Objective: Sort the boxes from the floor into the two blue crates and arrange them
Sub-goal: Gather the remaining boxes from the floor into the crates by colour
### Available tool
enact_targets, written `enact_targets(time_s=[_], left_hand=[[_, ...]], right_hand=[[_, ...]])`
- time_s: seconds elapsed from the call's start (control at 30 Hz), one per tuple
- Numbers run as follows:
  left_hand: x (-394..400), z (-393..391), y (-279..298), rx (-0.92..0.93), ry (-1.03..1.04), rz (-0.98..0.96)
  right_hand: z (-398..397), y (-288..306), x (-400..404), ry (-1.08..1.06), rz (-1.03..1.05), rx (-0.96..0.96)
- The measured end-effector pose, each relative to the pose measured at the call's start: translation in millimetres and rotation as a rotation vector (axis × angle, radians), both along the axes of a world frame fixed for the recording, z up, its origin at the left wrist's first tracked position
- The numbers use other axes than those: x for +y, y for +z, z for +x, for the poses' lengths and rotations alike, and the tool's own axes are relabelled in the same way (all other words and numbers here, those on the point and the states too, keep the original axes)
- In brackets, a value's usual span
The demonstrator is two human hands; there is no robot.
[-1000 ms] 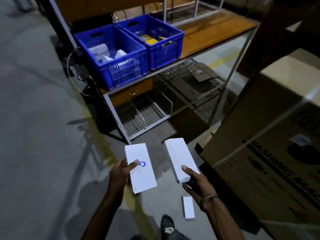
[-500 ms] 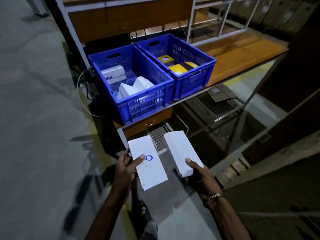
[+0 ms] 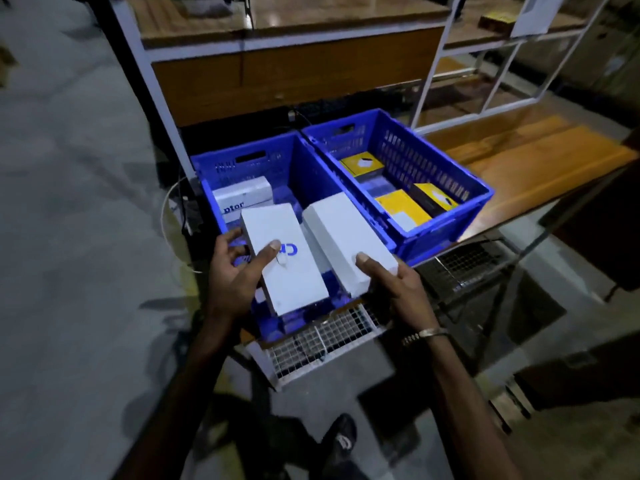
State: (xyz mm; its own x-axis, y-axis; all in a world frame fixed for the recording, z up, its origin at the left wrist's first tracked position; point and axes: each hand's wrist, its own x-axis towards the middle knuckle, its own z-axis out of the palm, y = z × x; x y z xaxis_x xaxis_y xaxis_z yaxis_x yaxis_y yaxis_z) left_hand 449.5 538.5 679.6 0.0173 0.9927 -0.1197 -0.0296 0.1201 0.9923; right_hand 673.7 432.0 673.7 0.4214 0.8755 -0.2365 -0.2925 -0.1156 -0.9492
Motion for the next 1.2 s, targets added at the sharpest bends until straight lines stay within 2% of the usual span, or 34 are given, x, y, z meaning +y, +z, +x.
enact_targets(time_s=[0.1,0.17,0.23,0.27,0.33,0.4,0.47,0.57,0.67,0.83,1.03,1.2], left_hand=[[49.6,13.2,-5.6,0.166,0.041,0.032],[70.4,20.1,-16.1,0.404,0.011,0.074],[78.8,21.7,-32.6,0.738,-0.037,0.144],[79.9,22.7,-39.9,0.878,-0.051,0.175],[78.0,24.3,-52.1,0.987,-0.048,0.225],[73.8,28.0,-54.7,0.945,0.004,0.273],[69.5,36.4,-51.7,0.835,0.019,0.319],[59.0,55.2,-42.1,0.605,-0.080,0.334],[41.6,76.2,-37.4,0.438,-0.237,0.354],[-4.9,99.4,-45.5,0.322,-0.553,0.410],[-72.1,93.8,-106.7,0.359,-1.054,0.343],[-154.7,72.2,-146.6,0.507,-1.449,0.258]], right_hand=[[11.0,3.5,61.5,0.074,0.006,-0.192],[21.7,-10.7,94.2,0.177,-0.073,-0.404],[31.7,-29.0,112.8,0.324,-0.286,-0.729],[37.5,-37.4,118.7,0.331,-0.366,-0.878],[45.5,-47.4,124.4,0.238,-0.350,-1.007],[48.5,-46.8,125.6,0.153,-0.229,-0.983],[52.7,-44.7,121.0,0.051,-0.128,-0.871],[56.4,-39.4,100.6,-0.117,-0.040,-0.768],[54.9,-43.1,72.4,-0.272,-0.064,-0.752],[33.9,-56.4,-1.0,-0.432,-0.167,-0.763],[-29.6,-83.9,-135.2,-0.672,-0.412,-0.700],[-106.4,-121.8,-263.0,-0.839,-0.716,-0.424]])
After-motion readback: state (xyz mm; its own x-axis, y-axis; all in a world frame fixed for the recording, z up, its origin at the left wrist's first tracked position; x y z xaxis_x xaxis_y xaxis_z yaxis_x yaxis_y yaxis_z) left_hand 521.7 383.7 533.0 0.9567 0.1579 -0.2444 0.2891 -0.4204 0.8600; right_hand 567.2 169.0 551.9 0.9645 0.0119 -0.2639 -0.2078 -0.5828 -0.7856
